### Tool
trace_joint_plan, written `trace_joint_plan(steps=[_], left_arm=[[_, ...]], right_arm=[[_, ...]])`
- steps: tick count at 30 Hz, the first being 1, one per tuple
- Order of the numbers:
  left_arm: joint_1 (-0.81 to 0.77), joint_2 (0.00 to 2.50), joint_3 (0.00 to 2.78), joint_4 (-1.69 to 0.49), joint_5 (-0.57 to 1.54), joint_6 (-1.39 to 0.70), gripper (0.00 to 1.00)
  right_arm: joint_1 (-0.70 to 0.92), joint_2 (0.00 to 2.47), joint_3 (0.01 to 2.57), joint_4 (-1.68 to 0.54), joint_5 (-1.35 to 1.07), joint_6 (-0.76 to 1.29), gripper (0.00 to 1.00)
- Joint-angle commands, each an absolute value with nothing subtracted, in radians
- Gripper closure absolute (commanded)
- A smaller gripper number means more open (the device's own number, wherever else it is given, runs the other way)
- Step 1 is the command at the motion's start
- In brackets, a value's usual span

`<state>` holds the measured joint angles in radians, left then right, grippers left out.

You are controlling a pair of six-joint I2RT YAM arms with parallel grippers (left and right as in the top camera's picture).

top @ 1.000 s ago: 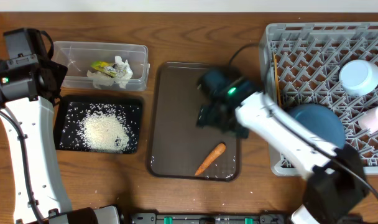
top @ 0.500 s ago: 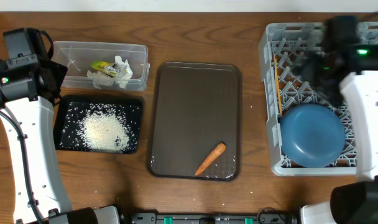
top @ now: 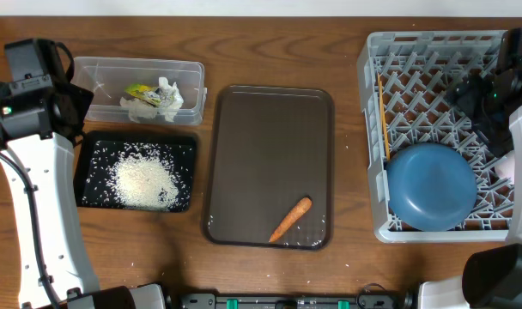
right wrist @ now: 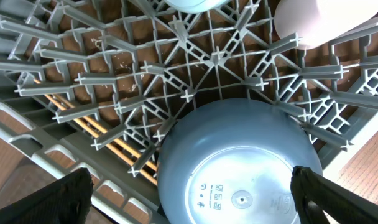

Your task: Sort waste into correct bins and load items into the dishwasher rack

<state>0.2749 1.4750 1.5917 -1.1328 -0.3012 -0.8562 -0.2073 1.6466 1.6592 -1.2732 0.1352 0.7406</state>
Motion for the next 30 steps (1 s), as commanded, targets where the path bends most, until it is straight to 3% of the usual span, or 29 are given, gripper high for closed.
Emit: trace_joint_plan(steps=[1,3,8,13,19,21,24,30], left_arm=[[0.279,1.478,1.588,-1.196,-0.095,-0.843,0.01],[0.275,1.478,1.586,-1.239,0.066,-0.791,0.01],[0.204,1.478,1.574,-1.223,0.342,-0.39,0.02],[0.048,1.48,1.574,-1.281,0.452,-0.009,0.02],[-0.094,1.489,1.574,-1.213,0.327,0.046,0.02],[-0.117,1.491,1.572,-1.214,0.345,0.056,0.02],[-0.175,1.492,1.552,-1.246,0.453,0.235,0.02],[-0.308,1.495,1.439,-1.205,0.46,0.25,0.02]], right_arm=[[-0.21,1.642,1.66,-1.275,0.15,0.727,0.01],[-0.21,1.642,1.66,-1.275,0.15,0.727,0.01],[-0.21,1.642,1.66,-1.275,0.15,0.727,0.01],[-0.21,1.642,1.66,-1.275,0.15,0.727,0.01],[-0.21,1.642,1.66,-1.275,0.15,0.727,0.01],[-0.21,1.642,1.66,-1.275,0.15,0.727,0.01],[-0.21,1.642,1.66,-1.275,0.15,0.727,0.01],[-0.21,1.642,1.66,-1.275,0.15,0.727,0.01]])
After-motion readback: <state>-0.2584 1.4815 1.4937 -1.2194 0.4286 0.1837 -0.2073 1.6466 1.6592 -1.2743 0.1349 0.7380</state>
